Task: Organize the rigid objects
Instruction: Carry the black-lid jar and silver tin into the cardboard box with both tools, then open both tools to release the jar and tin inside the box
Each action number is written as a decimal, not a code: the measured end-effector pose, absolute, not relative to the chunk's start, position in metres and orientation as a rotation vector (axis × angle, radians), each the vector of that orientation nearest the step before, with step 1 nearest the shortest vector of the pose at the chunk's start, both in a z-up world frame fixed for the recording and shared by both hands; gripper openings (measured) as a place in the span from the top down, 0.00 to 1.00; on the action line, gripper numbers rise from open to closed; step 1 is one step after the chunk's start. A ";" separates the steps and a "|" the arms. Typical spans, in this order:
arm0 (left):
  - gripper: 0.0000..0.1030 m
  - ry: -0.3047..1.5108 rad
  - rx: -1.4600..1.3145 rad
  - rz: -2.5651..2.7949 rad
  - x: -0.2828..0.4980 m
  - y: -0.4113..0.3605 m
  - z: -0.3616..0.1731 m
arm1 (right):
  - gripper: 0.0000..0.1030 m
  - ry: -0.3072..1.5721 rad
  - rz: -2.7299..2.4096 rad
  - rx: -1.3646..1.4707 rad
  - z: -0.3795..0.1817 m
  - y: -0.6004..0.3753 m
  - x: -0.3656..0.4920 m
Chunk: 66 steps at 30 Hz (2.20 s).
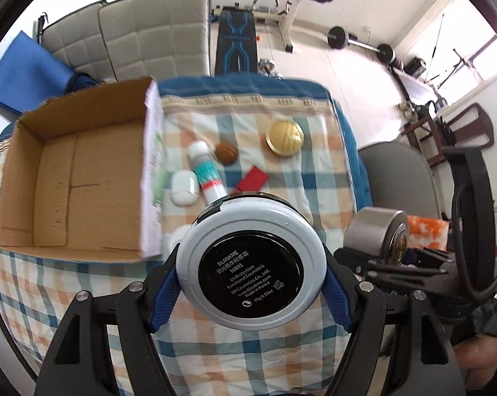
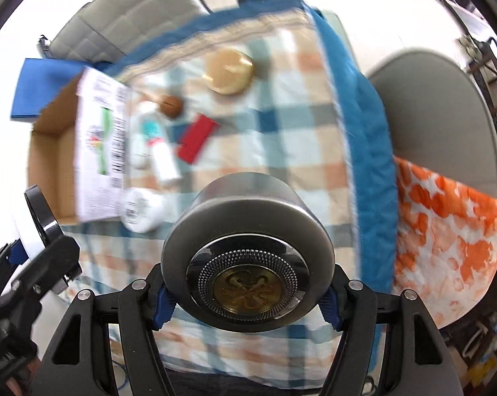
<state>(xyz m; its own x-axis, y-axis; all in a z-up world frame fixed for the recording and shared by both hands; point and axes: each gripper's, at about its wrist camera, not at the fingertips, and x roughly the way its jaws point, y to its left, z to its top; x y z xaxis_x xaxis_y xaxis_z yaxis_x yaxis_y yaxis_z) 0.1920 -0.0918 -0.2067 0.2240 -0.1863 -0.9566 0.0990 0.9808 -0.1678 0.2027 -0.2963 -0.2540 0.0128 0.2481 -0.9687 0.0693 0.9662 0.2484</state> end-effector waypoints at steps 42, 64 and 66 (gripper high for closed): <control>0.28 1.723 -0.327 -0.234 0.406 0.179 -0.396 | 0.30 1.584 0.075 0.152 -0.390 0.040 0.398; 0.08 1.685 -0.245 -0.202 0.373 0.179 -0.333 | 0.10 1.630 0.071 0.114 -0.373 0.059 0.406; 0.06 1.667 -0.232 -0.195 0.363 0.183 -0.318 | 0.04 1.626 0.084 0.111 -0.366 0.061 0.401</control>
